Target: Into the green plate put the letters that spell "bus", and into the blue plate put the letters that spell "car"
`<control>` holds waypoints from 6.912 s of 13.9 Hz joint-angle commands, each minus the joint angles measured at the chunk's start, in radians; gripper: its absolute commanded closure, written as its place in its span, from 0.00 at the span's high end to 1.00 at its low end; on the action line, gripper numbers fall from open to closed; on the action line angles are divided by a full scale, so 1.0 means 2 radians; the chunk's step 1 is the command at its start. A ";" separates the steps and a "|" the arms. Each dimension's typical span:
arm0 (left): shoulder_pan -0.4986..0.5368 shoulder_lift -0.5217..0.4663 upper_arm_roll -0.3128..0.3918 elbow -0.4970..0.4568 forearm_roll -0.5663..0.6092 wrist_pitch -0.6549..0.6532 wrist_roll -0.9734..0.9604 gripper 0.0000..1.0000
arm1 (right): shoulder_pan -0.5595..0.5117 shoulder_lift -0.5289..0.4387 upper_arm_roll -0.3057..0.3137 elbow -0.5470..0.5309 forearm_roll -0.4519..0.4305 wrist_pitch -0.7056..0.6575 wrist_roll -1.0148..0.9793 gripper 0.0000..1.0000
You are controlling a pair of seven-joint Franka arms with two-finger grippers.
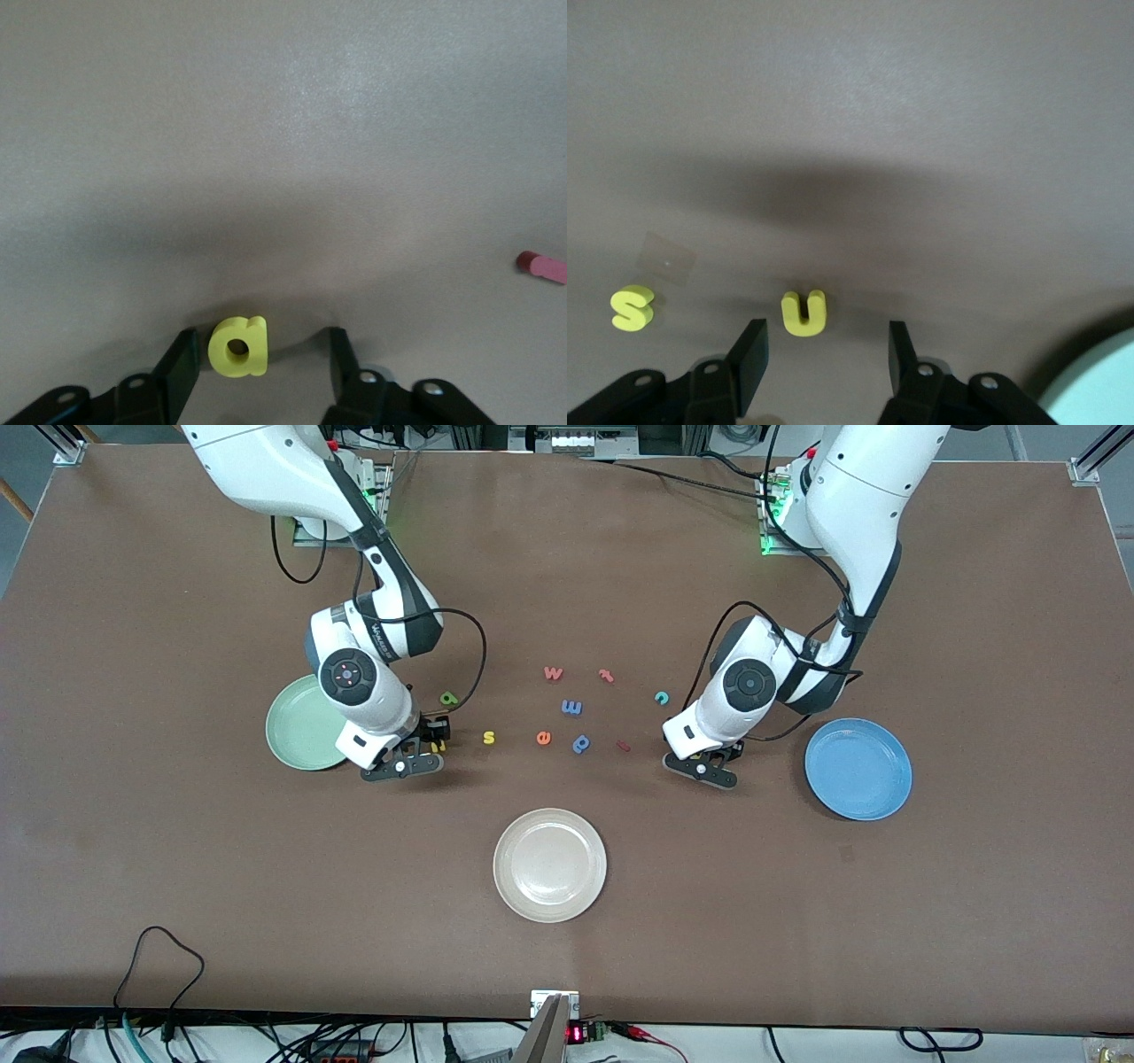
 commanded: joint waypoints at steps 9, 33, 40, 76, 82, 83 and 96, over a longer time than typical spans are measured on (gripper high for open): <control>0.025 -0.069 0.042 0.047 0.083 -0.232 0.000 0.12 | 0.016 0.035 -0.003 0.005 0.002 0.037 0.017 0.63; 0.151 -0.058 -0.124 0.027 0.076 -0.226 -0.285 1.00 | -0.114 -0.099 -0.006 -0.070 -0.004 -0.086 -0.078 0.00; 0.138 -0.041 -0.126 -0.050 0.076 -0.054 -0.392 0.78 | -0.167 -0.097 -0.006 -0.106 -0.040 -0.076 -0.095 0.88; 0.283 -0.034 -0.143 0.051 0.145 -0.291 -0.151 1.00 | 0.058 0.070 0.034 0.074 -0.005 -0.004 0.195 0.46; 0.275 -0.025 -0.287 0.029 0.144 -0.254 -0.241 1.00 | 0.056 0.070 0.034 0.068 -0.008 -0.004 0.184 0.45; 0.276 -0.026 -0.299 0.005 0.144 -0.209 -0.246 1.00 | 0.056 0.070 0.033 0.068 -0.008 -0.004 0.184 0.39; 0.217 0.015 -0.309 -0.079 0.317 -0.053 -0.283 0.88 | -0.067 -0.057 0.029 -0.020 -0.009 -0.058 0.060 0.00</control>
